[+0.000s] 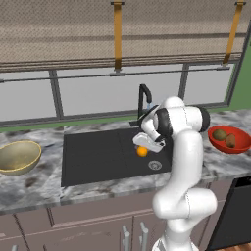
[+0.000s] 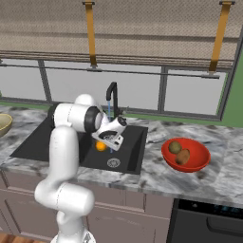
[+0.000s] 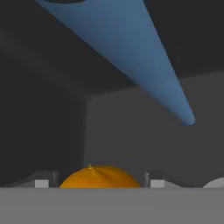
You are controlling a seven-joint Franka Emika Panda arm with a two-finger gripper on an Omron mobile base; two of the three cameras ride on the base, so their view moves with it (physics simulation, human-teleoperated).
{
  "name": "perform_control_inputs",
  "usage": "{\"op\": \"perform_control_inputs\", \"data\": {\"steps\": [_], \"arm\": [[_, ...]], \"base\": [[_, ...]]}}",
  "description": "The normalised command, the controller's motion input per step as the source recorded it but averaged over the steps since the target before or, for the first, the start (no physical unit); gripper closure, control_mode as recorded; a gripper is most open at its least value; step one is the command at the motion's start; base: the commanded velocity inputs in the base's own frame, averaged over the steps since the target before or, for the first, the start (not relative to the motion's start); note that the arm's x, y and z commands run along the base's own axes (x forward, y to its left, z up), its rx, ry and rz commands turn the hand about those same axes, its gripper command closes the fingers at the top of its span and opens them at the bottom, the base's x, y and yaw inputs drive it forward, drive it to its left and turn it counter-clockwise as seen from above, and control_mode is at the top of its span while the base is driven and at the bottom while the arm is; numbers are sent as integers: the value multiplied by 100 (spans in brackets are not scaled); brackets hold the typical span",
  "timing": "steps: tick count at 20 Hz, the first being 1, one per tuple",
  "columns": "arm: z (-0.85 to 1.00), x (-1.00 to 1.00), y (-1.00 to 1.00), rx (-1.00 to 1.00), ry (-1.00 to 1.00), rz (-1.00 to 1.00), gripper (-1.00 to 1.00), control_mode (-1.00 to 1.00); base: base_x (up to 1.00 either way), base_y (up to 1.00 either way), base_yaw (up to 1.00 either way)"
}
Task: Pick the potatos from the sink and place them in one bowl. Place the orange in the other bowl. Then turn off the sink faucet.
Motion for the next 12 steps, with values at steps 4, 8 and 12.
{"op": "perform_control_inputs", "data": {"steps": [4, 8, 12], "arm": [[90, -48, 0, 0, -1, 6, 100, -100], [92, -32, 0, 0, 0, 5, 100, -100], [81, -44, 0, 0, 0, 3, 100, -100]], "base": [[0, 0, 0], [0, 0, 0], [0, 0, 0]]}}
